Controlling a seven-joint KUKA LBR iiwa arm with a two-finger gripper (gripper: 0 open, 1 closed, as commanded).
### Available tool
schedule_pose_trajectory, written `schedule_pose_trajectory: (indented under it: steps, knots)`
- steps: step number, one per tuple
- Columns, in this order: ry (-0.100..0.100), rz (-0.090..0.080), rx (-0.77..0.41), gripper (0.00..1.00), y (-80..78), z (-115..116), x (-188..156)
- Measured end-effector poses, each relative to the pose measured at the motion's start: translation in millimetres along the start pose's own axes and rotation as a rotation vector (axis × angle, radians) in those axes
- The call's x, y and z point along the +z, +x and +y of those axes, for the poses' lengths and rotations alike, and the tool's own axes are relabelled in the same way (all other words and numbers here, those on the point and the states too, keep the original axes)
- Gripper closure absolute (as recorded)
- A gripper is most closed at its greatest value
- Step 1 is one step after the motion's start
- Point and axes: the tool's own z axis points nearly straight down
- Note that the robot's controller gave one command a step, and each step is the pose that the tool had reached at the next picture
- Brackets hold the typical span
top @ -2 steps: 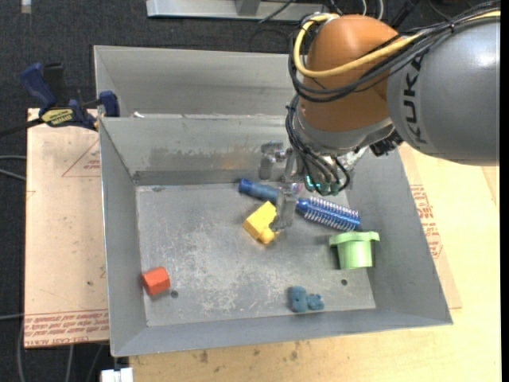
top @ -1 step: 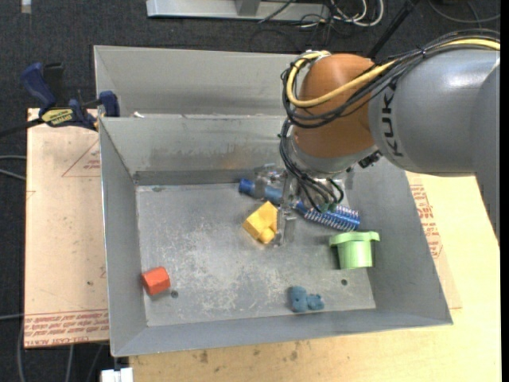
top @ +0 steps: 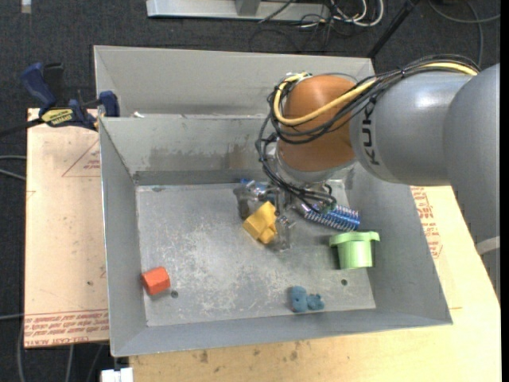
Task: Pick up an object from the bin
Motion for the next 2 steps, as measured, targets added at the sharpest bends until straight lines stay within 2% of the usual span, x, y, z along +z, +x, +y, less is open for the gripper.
schedule_pose_trajectory:
  steps: [1, 2]
  knots:
    - [0.001, -0.003, 0.001, 1.00, -0.9, -0.6, -2.1]
    - [0.008, -0.013, 0.006, 1.00, -16.2, 5.3, -134.5]
